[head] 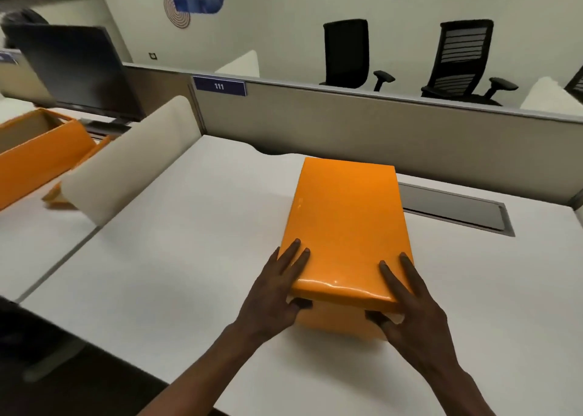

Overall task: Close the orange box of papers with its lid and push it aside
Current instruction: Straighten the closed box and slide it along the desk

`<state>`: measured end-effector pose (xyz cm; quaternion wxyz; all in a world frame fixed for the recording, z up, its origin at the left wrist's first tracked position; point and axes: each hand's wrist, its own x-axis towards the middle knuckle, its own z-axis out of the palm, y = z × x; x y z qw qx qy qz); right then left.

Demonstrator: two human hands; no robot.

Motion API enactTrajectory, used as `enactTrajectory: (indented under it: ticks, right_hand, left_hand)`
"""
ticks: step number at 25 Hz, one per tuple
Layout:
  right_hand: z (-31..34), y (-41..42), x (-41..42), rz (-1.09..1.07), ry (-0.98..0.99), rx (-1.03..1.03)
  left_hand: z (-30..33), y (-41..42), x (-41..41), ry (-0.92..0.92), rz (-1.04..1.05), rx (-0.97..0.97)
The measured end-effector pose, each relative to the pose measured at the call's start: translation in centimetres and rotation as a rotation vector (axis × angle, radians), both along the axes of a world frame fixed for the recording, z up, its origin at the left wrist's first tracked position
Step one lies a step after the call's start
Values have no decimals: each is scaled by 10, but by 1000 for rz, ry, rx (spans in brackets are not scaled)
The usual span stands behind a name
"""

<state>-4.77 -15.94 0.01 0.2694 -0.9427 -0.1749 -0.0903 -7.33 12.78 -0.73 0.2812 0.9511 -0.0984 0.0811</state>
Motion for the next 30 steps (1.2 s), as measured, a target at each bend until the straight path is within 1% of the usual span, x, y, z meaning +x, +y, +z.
enactTrajectory:
  ticks: [6, 11, 14, 19, 24, 30]
  right_hand:
    - [16, 107, 46, 102, -67, 20]
    - [13, 239, 78, 137, -99, 92]
    - [11, 312, 96, 119, -94, 158]
    - [6, 412, 119, 129, -92, 152]
    - [-3, 464, 135, 127, -81, 102]
    - [-28, 479, 133, 146, -109, -13]
  left_hand:
    - [15, 105, 18, -41, 79, -7]
    - [35, 239, 50, -60, 80, 74]
    - [46, 312, 77, -67, 73, 131]
    - [49, 415, 114, -34, 50, 187]
    - [32, 470, 133, -7, 59, 185]
    - [6, 488, 132, 19, 48, 213]
